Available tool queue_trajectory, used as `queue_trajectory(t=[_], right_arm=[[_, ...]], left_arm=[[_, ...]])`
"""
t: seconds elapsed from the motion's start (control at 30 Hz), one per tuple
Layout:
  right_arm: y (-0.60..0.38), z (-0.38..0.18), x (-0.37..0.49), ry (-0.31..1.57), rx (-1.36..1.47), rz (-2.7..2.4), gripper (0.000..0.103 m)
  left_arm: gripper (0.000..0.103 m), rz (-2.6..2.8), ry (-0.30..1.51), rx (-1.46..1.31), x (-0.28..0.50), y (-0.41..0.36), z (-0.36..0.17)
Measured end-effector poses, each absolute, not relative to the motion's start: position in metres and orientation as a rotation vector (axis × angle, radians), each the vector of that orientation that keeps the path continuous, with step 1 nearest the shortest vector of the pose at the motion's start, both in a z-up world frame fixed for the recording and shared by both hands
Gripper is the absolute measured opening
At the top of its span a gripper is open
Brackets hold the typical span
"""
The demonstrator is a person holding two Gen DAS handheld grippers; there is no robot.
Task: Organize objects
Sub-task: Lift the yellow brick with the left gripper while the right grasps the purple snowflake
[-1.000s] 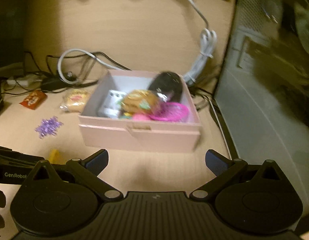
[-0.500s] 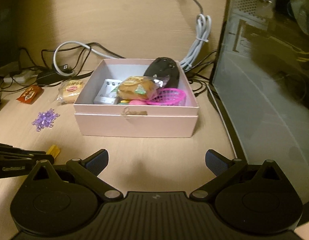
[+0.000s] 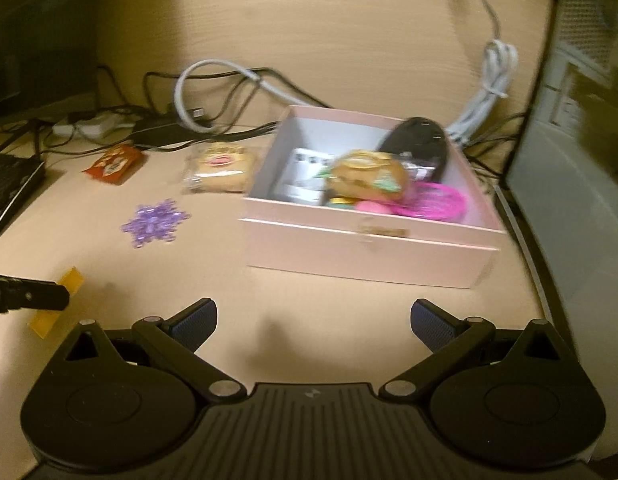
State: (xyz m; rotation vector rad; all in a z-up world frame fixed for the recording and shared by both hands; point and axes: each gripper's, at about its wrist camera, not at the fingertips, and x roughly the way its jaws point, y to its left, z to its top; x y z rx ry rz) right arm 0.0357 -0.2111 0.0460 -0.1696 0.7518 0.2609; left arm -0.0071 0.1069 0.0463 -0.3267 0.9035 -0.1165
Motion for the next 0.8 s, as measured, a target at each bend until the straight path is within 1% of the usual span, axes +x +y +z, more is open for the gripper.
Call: queue_trajectory(t=[0.37,0.67,0.7,0.77,0.8], right_arm=[[-0.132,0.039,0.049,0.748,-0.2,0.413,0.103],[-0.064,0.019,0.102,0.781,-0.172,0.454,0.103],[-0.059,0.015,0.107,0.785,-0.176,0.444,0.102],[-0.05,0.009,0.114,0.785,-0.191,0.424,0.095],[-0.046,0.007,0.117,0.792,-0.196,0.417,0.088]], left_arm=[[0.015,0.05,0.857,-0.395,-0.047,0.187,0.059],[0.015,0.095,0.847,-0.426,-0.068,0.234,0.063],[0.015,0.097,0.847,-0.432,-0.07,0.24,0.063],[0.015,0.1,0.844,-0.44,-0.073,0.248,0.065],[0.015,0.1,0.844,-0.443,-0.073,0.252,0.065]])
